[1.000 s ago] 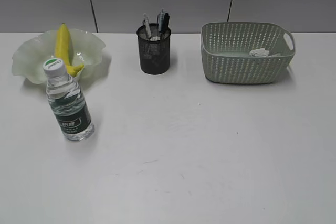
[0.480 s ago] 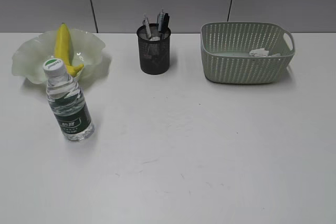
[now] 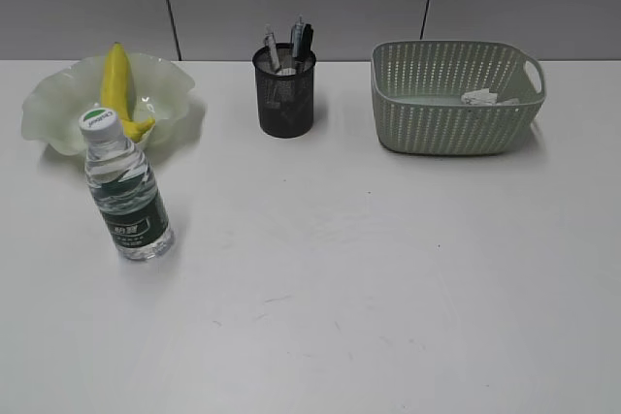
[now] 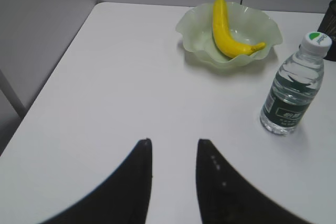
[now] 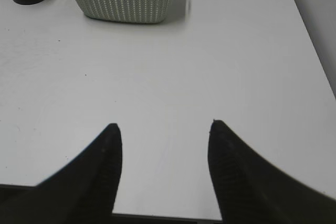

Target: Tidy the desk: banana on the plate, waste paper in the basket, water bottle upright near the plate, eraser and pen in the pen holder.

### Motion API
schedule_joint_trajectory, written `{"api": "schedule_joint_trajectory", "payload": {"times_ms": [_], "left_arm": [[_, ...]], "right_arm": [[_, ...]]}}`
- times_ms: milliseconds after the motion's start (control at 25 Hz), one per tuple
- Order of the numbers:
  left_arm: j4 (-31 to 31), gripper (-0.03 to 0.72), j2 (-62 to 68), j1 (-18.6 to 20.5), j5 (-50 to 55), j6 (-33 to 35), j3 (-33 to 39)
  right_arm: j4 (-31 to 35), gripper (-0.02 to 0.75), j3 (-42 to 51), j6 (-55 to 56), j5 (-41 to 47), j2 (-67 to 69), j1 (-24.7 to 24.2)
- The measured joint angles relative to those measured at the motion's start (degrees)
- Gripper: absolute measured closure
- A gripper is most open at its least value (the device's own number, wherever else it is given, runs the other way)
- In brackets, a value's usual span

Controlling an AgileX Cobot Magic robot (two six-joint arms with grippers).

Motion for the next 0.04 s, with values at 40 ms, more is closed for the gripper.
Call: {"api": "schedule_joint_trajectory", "payload": {"times_ms": [40], "left_arm": [[0.00,0.466,0.00,0.00,0.00,0.00,0.00]], "right_arm": [[0.00,0.314,0.00,0.00,0.00,0.00,0.00]]}}
